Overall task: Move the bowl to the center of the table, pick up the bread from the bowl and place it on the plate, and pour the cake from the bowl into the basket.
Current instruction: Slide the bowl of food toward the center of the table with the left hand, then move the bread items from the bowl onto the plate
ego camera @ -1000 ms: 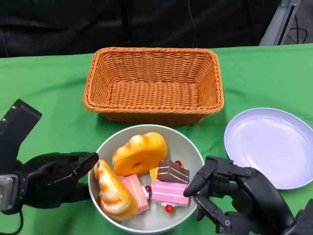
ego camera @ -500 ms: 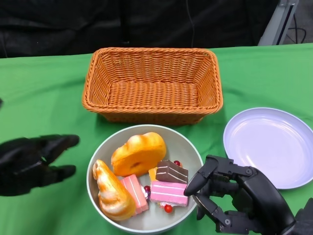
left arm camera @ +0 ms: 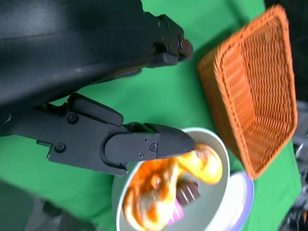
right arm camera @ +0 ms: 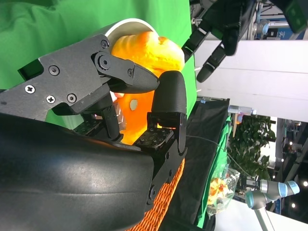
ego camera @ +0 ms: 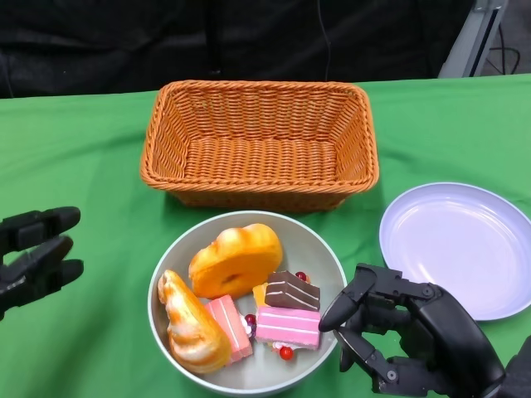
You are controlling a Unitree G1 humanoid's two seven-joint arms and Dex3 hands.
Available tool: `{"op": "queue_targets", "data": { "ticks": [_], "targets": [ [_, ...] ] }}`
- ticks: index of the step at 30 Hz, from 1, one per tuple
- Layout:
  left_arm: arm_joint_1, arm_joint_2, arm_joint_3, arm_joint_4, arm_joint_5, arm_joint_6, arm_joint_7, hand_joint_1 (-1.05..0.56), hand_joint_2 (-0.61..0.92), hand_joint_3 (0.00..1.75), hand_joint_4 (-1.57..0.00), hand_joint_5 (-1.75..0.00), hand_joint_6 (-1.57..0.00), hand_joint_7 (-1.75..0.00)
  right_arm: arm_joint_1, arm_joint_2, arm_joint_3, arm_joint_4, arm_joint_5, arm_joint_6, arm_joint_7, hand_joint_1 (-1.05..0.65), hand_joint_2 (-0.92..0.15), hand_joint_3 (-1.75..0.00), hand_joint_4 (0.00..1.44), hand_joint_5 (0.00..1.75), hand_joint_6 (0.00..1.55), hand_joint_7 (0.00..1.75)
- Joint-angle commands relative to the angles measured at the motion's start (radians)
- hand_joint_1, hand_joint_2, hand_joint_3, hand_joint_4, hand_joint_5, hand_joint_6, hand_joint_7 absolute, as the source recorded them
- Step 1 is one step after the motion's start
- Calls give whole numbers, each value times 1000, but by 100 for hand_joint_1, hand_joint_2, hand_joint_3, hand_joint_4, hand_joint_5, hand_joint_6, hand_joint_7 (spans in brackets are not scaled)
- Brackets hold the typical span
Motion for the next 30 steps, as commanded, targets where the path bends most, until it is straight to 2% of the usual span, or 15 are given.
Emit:
{"op": "queue_targets", "data": {
  "ticks": [1, 4, 6, 7, 8, 10, 11, 14, 15, 17, 22, 26, 27, 28, 30],
  "targets": [
    [49, -67, 37, 30, 24, -163, 65, -22, 92, 35, -57, -27, -49, -18, 7, -16, -15, 2, 4, -8, 6, -18, -69, -76, 74, 154, 74, 119],
    [78, -131, 52, 63, 48, -304, 129, -9, 92, 34, -74, -34, -72, -25, 9, -20, -23, 10, 3, -18, 9, -19, -70, -73, 74, 152, 74, 118],
    [82, -140, 50, 75, 51, -337, 139, -7, 92, 34, -76, -34, -75, -25, 9, -20, -25, 12, 3, -21, 11, -19, -71, -72, 74, 152, 75, 118],
    [80, -171, 60, 88, 48, -383, 165, -7, 92, 34, -77, -34, -76, -25, 10, -23, -28, 15, 5, -23, 14, -19, -71, -71, 74, 152, 75, 118],
    [79, -194, 67, 97, 46, -418, 186, -3, 92, 37, -79, -58, -89, -35, 11, -25, -31, 18, 7, -25, 15, -19, -71, -70, 74, 151, 75, 118],
    [75, -236, 78, 124, 45, -499, 217, -1, 92, 39, -76, -79, -94, -42, 13, -30, -36, 24, 6, -34, 17, -19, -72, -69, 74, 151, 75, 117],
    [72, -250, 80, 138, 46, -537, 227, 1, 92, 47, -73, -109, -94, -65, 14, -31, -38, 27, 4, -39, 17, -20, -72, -68, 74, 151, 75, 117],
    [68, -278, 76, 186, 56, -644, 233, 2, 91, 54, -69, -139, -84, -101, 19, -38, -48, 32, 8, -49, 21, -21, -73, -67, 74, 150, 75, 117],
    [67, -282, 74, 200, 59, -670, 232, 1, 91, 55, -69, -144, -81, -108, 20, -39, -51, 32, 11, -51, 23, -20, -74, -66, 75, 150, 75, 118],
    [67, -291, 67, 215, 59, -704, 227, 1, 89, 56, -69, -149, -79, -114, 22, -40, -59, 37, 14, -56, 27, -20, -74, -65, 74, 150, 74, 118],
    [70, -300, 45, 235, 64, -760, 209, 1, 88, 58, -70, -151, -79, -116, 22, -42, -77, 43, 25, -59, 35, -19, -75, -64, 74, 150, 74, 117],
    [68, -303, 32, 252, 61, -795, 197, 1, 86, 60, -71, -152, -77, -119, 22, -37, -88, 40, 33, -51, 34, -18, -74, -64, 73, 144, 73, 109],
    [67, -307, 27, 253, 69, -804, 206, 1, 86, 61, -71, -152, -77, -119, 27, -43, -96, 6, 30, -17, 23, -18, -74, -64, 73, 144, 73, 109],
    [67, -311, 23, 254, 75, -812, 212, 1, 86, 62, -70, -154, -76, -121, 31, -47, -102, -21, 27, 11, 15, -14, -73, -65, 65, 135, 68, 100],
    [64, -314, 19, 259, 80, -823, 217, 0, 85, 64, -69, -156, -74, -124, 35, -59, -109, -66, 10, 50, 5, -11, -70, -68, 60, 126, 67, 85]
  ]
}}
